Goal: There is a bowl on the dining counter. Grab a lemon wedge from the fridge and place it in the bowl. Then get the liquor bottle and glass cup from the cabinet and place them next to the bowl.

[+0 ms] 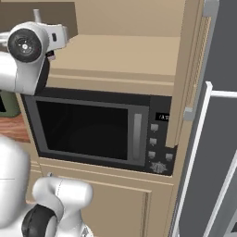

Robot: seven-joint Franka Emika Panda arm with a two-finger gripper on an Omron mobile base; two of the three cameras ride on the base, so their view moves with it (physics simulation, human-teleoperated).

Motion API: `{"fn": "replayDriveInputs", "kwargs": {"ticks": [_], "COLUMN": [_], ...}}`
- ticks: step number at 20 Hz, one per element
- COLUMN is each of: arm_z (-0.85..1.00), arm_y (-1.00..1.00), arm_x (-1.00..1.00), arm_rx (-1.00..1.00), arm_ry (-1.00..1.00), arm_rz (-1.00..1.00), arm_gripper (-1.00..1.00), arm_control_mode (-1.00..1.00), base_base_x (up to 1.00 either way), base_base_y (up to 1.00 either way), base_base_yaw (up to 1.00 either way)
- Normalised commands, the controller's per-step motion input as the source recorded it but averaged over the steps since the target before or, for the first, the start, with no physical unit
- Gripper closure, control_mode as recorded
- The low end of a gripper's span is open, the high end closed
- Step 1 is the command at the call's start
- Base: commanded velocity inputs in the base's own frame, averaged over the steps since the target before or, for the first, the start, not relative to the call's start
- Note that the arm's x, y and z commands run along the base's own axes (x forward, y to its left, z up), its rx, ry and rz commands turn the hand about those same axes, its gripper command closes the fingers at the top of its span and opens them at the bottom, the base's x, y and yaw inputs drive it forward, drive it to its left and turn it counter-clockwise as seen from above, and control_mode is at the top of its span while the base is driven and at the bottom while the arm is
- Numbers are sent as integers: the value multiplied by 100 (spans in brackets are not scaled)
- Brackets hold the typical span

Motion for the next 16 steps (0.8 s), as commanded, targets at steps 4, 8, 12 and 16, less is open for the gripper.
{"fn": "replayDriveInputs", "kwargs": {"ticks": [4,8,12,16], "arm_z": [30,38,2,-8], "arm_y": [77,45,0,0], "arm_x": [42,31,17,38], "arm_rx": [0,-1,0,0], "arm_ry": [13,14,10,8], "arm_rz": [0,-3,-1,-1], "arm_gripper": [-100,-100,-100,-100], "arm_control_mode": [-100,-100,-100,-100], "base_base_x": [0,0,0,0], "base_base_y": [0,0,0,0], "base_base_yaw": [0,0,0,0]}}
